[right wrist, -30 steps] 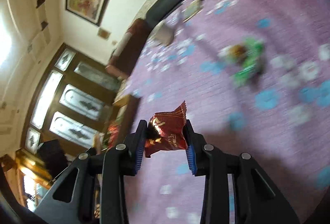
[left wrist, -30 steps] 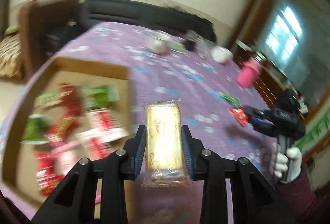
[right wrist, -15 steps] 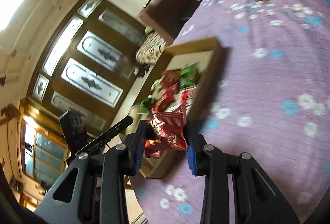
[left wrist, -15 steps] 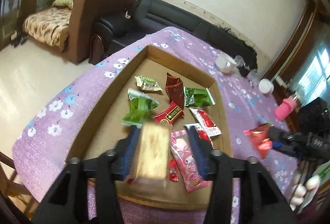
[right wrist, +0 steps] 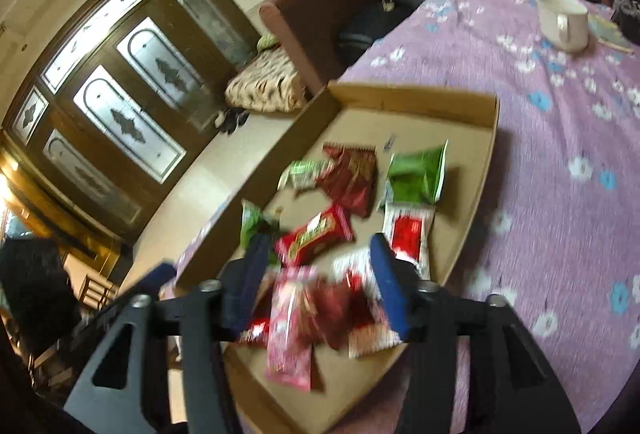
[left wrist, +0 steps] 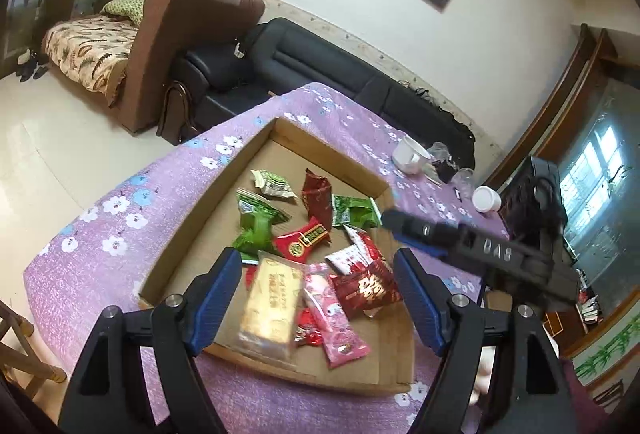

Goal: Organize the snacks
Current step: 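Move both tools back to the remaining snacks on the tablecloth, then grasp the green-wrapped candy with the right tool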

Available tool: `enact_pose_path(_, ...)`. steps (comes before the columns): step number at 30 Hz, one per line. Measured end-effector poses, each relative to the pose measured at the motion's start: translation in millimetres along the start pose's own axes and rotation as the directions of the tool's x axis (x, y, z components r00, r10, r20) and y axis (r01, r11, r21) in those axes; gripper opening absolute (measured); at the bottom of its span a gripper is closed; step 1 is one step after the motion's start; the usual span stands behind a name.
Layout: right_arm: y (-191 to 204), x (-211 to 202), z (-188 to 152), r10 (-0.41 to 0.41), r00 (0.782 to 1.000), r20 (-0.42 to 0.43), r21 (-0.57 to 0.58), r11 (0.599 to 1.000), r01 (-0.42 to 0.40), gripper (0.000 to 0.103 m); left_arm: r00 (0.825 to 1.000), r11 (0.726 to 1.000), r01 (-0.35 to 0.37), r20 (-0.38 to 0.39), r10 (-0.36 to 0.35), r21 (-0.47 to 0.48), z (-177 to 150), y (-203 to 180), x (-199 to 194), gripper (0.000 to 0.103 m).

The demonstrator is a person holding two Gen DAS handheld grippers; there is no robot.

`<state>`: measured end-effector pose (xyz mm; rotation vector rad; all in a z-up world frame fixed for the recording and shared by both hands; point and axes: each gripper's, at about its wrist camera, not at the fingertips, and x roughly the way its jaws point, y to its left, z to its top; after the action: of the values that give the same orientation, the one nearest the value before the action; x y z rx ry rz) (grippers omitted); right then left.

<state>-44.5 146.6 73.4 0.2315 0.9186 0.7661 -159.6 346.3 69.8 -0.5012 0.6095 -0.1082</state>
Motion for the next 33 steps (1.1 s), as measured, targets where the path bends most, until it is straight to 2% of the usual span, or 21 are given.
enact_pose_path(6, -26, -40, -3, -0.015, 0.999, 0.038, 0.03, 0.999, 0.014, 0.058, 0.999, 0.998, 0.045, -0.005, -0.045, 0.052, -2, -20, 0, 0.079)
enact_pose_path(13, -103, -121, -36, -0.125, 0.987, 0.1, 0.129, 0.985, 0.112, 0.06, 0.992, 0.986, 0.113, -0.069, -0.104, 0.127, -13, -59, 10, 0.079)
enact_pose_path(17, -158, -185, -56, -0.263, 0.952, 0.159, 0.207, 0.951, 0.228, 0.06, 0.985, 0.974, 0.149, -0.11, -0.131, 0.172, -22, -84, 17, 0.081)
enact_pose_path(20, -198, -234, -71, -0.35, 0.916, 0.197, 0.298, 0.911, 0.284, 0.062, 0.976, 0.962, 0.181, -0.155, -0.15, 0.207, -31, -105, 26, 0.081)
enact_pose_path(21, -216, -254, -77, -0.389, 0.897, 0.21, 0.344, 0.888, 0.304, 0.063, 0.972, 0.957, 0.192, -0.176, -0.155, 0.215, -35, -112, 30, 0.082)
enact_pose_path(23, -238, -281, -84, -0.431, 0.874, 0.223, 0.41, 0.855, 0.317, 0.063, 0.958, 0.947, 0.225, -0.229, -0.173, 0.228, -45, -127, 40, 0.082)
enact_pose_path(26, -258, -302, -87, -0.472, 0.852, 0.226, 0.46, 0.823, 0.334, 0.063, 0.939, 0.938, 0.252, -0.294, -0.178, 0.238, -59, -145, 56, 0.082)
enact_pose_path(28, -266, -304, -86, -0.482, 0.85, 0.211, 0.461, 0.816, 0.348, 0.063, 0.925, 0.932, 0.265, -0.338, -0.173, 0.249, -67, -156, 64, 0.082)
enact_pose_path(33, -272, -272, -72, -0.453, 0.877, 0.162, 0.426, 0.834, 0.352, 0.063, 0.909, 0.914, 0.292, -0.379, -0.174, 0.282, -83, -176, 70, 0.082)
